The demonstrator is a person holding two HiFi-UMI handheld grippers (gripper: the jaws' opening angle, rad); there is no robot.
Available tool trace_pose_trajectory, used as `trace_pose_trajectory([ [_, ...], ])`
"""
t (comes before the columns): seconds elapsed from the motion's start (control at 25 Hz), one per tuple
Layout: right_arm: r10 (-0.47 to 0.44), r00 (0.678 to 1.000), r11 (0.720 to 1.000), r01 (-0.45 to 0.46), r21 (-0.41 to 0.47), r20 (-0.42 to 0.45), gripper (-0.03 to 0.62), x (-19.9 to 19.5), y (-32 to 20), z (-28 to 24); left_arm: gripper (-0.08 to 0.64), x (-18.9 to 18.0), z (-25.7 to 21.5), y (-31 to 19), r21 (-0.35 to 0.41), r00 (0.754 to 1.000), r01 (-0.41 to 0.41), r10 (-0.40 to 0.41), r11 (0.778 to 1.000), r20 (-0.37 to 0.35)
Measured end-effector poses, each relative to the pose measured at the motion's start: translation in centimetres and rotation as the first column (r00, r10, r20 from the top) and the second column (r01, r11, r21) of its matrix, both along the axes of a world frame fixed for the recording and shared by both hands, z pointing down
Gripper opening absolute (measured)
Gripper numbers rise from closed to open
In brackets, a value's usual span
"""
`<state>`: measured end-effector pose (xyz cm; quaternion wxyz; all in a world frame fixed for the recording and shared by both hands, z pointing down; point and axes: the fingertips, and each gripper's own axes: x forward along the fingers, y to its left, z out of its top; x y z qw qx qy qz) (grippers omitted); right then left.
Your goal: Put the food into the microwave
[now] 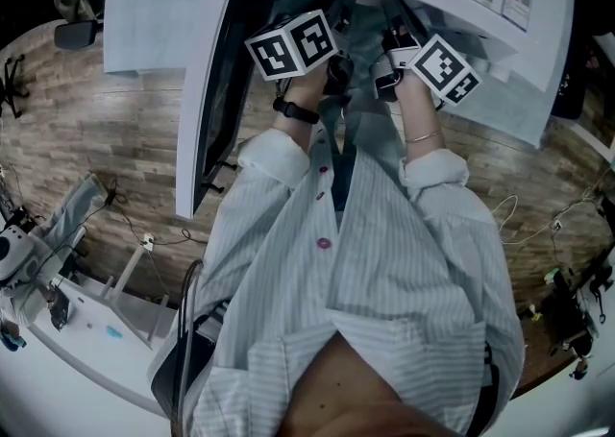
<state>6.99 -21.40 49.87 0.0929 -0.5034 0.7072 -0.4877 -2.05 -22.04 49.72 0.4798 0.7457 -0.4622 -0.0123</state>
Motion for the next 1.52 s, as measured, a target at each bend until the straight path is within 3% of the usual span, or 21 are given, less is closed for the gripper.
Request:
trace_pose_trajectory([
  [0.36, -0.031, 0.976, 0.999, 0.038, 0.028, -0.218, 0.103, 0.5, -0.2, -0.3, 0.118, 0.3, -0.1, 0.0, 0.040, 0.990, -0.047, 0.041, 0.998, 0.136],
  [1.0, -0.089, 0.911, 0.991, 0.120, 0.052, -0.402, 0.138, 0.1, -0.6, -0.6, 0.143, 0.5, 0.0, -0.3, 0.055, 0.963, -0.094, 0.077, 0.994, 0.260],
  [1.16, -0.093, 0.907, 0.991, 0.124, 0.051, -0.412, 0.143, 0.1, -0.8, -0.6, 0.147, 0.6, 0.2, -0.4, 0.056, 0.960, -0.100, 0.081, 0.993, 0.266],
  [1.36, -0.068, 0.918, 0.993, 0.100, 0.063, -0.391, 0.166, 0.3, -1.1, -0.7, 0.178, 0.3, -0.1, -0.7, 0.059, 0.976, -0.072, 0.058, 0.996, 0.212],
  [1.52, -0.076, 0.897, 0.991, 0.115, 0.064, -0.435, 0.181, 0.6, -1.2, -0.7, 0.178, -0.2, -0.4, -1.0, 0.064, 0.974, -0.062, 0.046, 0.996, 0.221],
])
